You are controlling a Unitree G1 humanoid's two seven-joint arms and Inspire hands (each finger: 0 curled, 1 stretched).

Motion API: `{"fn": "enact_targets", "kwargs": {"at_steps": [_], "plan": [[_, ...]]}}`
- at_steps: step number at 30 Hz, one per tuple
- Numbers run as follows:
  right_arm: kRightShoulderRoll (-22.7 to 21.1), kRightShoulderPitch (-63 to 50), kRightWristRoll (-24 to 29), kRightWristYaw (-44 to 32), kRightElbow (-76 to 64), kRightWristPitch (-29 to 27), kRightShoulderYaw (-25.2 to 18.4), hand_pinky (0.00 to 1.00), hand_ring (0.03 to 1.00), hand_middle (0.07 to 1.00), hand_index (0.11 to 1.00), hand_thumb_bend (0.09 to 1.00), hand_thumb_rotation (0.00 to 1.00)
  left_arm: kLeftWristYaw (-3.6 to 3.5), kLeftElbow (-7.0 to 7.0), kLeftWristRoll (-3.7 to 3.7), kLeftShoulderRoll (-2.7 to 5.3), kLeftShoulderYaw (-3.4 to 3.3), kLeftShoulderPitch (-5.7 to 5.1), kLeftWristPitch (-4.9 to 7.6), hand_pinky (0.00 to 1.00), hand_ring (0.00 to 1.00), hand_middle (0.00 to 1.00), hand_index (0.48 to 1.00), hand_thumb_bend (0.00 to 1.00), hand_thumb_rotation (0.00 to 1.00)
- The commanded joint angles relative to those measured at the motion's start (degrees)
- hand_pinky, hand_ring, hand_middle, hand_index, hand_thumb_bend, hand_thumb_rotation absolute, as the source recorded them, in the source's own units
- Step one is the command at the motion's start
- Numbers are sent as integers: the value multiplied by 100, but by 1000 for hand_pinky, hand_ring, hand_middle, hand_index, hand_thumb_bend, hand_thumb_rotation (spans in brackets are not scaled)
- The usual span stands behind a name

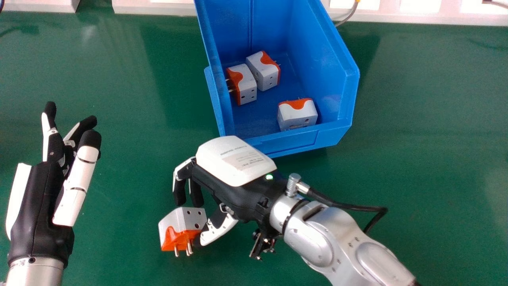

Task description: Pick all objects and put in blue box

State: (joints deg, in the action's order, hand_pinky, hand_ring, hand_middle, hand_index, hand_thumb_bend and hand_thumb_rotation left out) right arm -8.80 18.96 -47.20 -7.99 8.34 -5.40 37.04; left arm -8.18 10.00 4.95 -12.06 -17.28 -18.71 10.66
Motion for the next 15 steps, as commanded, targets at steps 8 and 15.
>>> {"fn": "enact_targets", "kwargs": {"at_steps": [8,15], "plan": [[-181,-246,166,-88,-685,-24,-206,104,169,249,472,478,133,-80,39,95,-101,-78,32,138,873,917,916,900,556,852],[-188,-141,72,94,-372,-155,-129,136,214,293,472,480,139,6,110,24,-56,-55,3,85,858,907,909,895,541,849]]}}
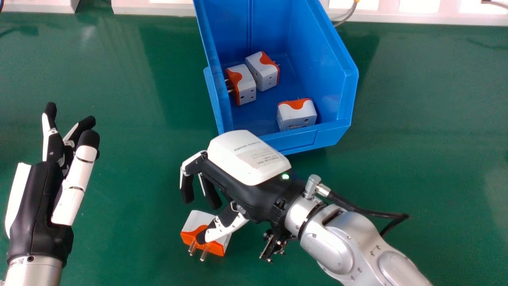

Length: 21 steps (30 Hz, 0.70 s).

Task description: Pick all objects and put in blue box

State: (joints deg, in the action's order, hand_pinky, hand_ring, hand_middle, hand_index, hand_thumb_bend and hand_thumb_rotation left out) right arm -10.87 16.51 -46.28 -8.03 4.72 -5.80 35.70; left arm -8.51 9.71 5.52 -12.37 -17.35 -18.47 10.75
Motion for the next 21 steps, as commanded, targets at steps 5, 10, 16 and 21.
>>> {"fn": "enact_targets", "kwargs": {"at_steps": [5,10,16,21], "plan": [[-23,111,-229,145,-65,-141,50,240,300,371,477,492,152,22,145,-22,-37,-38,-14,80,870,912,910,897,573,846],[-71,75,-539,-132,-202,4,209,355,438,527,546,546,370,19,142,-24,-52,-35,7,29,869,916,917,902,582,849],[-58,45,-728,-304,-279,115,332,645,753,791,788,738,677,2,89,-1,-53,-39,32,64,872,916,918,901,587,846],[-25,64,-763,-407,-330,213,347,676,795,831,826,779,702,8,76,-16,-59,-39,46,64,864,912,914,897,608,845]]}}
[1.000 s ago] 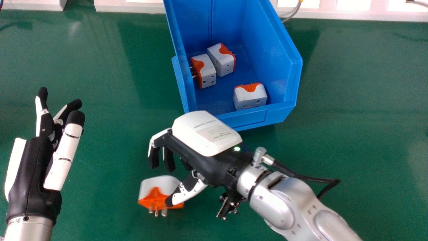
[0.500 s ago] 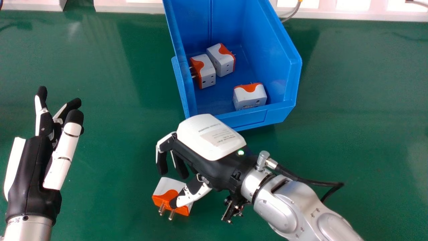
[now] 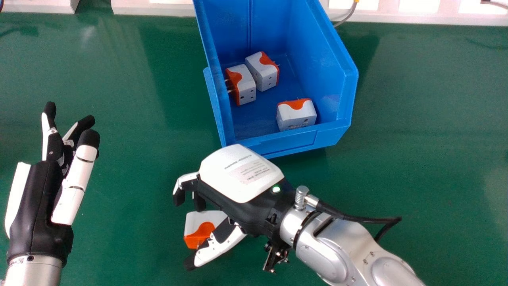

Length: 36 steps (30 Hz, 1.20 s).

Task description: Pick all objects and put in blue box

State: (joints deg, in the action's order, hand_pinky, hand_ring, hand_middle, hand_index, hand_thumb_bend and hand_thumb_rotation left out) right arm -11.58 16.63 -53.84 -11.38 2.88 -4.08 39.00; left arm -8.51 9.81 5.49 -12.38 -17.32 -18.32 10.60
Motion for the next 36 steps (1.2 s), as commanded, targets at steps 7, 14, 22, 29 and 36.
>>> {"fn": "enact_targets", "kwargs": {"at_steps": [7,14,22,29,36], "plan": [[45,50,-45,-123,-188,71,21,677,797,833,828,783,697,-11,73,-5,-52,-41,16,134,865,913,916,904,566,844],[29,76,-105,-162,-94,94,48,663,787,826,817,768,696,-38,143,52,-39,-39,-12,108,865,910,912,904,535,840],[-33,108,-248,114,184,-13,88,636,755,792,779,721,616,-30,181,53,-44,-53,-39,70,876,914,916,901,598,841],[-56,268,-506,288,672,-59,248,622,732,767,752,620,525,-14,319,32,1,-26,-133,97,860,910,913,903,592,843],[170,483,-650,1054,1547,-130,372,480,563,630,638,638,323,11,467,87,54,-4,-175,-47,851,905,906,894,581,827]]}}
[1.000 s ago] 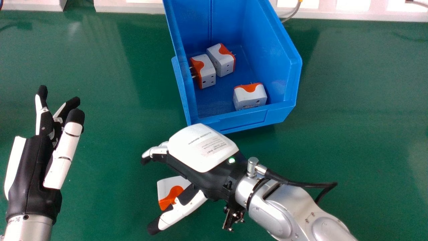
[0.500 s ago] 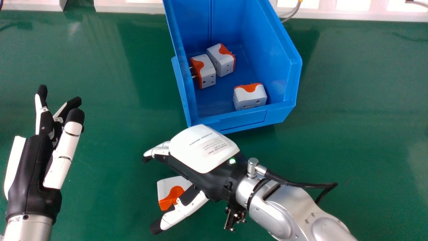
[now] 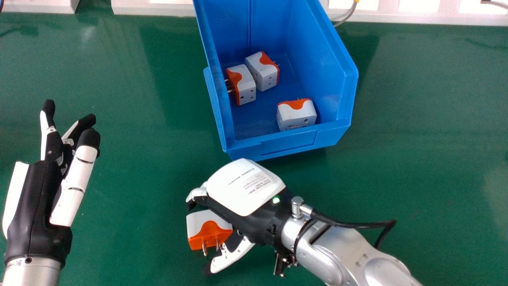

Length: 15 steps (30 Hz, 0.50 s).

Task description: Pick all objects and put in blue box

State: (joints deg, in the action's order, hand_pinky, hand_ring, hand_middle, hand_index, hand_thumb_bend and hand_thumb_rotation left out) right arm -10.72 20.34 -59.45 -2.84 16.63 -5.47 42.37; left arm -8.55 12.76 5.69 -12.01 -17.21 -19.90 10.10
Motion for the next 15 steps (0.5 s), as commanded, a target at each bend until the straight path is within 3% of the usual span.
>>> {"fn": "enact_targets", "kwargs": {"at_steps": [1,5,8,12,15], "plan": [[130,158,-121,318,307,34,69,426,498,571,583,620,299,11,189,72,22,-10,-19,-12,847,904,905,895,580,826],[323,337,221,100,695,32,-5,288,383,469,467,418,246,6,199,34,28,16,-1,-11,853,910,911,895,576,837],[273,457,380,63,829,-131,-25,223,327,430,480,477,155,3,162,61,37,19,43,1,841,903,905,892,570,832],[221,507,419,7,866,-95,-19,209,316,426,482,483,145,7,146,69,29,14,87,-34,824,894,897,883,594,819],[222,462,508,-49,838,-10,-53,187,287,397,482,482,144,-33,102,100,8,4,110,-19,824,897,899,883,595,816]]}}
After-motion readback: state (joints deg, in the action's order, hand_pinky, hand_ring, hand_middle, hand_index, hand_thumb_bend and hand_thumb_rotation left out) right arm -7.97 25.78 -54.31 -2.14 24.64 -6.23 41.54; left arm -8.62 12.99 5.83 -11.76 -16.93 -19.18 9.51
